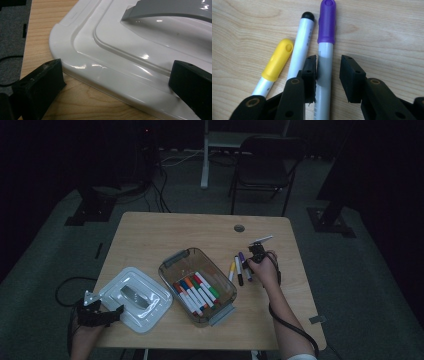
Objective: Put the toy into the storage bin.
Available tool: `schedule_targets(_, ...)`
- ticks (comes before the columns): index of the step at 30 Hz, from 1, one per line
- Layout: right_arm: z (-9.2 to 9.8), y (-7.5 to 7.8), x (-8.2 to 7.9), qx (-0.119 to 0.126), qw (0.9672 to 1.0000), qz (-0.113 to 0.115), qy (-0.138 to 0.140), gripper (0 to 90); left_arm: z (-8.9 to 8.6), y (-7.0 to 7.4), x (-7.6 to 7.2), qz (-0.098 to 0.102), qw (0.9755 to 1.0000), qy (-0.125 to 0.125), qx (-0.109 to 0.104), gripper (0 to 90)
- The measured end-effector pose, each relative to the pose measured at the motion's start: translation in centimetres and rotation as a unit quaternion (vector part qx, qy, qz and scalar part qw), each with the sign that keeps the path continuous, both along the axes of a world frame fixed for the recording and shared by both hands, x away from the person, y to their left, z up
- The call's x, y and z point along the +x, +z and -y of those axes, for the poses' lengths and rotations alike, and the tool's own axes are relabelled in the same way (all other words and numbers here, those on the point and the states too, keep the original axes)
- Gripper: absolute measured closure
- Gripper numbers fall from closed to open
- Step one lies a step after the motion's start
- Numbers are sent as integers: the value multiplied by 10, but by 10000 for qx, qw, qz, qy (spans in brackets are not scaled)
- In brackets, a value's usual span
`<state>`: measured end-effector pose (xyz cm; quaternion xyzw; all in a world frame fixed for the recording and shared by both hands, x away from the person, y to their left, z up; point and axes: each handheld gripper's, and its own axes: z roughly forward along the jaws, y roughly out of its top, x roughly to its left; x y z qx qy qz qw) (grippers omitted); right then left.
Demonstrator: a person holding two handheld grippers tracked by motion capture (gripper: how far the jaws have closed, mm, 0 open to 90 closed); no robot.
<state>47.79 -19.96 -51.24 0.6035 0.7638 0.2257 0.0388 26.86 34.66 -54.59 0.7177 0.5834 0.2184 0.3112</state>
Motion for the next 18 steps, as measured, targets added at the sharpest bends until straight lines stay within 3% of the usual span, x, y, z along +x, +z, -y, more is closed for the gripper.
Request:
schedule_targets(8,2,0,1,-102,9998,-27,-160,756,0,0,0,0,10000,1,0,5)
schedule_targets(18,14,12,-5,257,9991,-7,-323,766,0,0,0,0,10000,1,0,5)
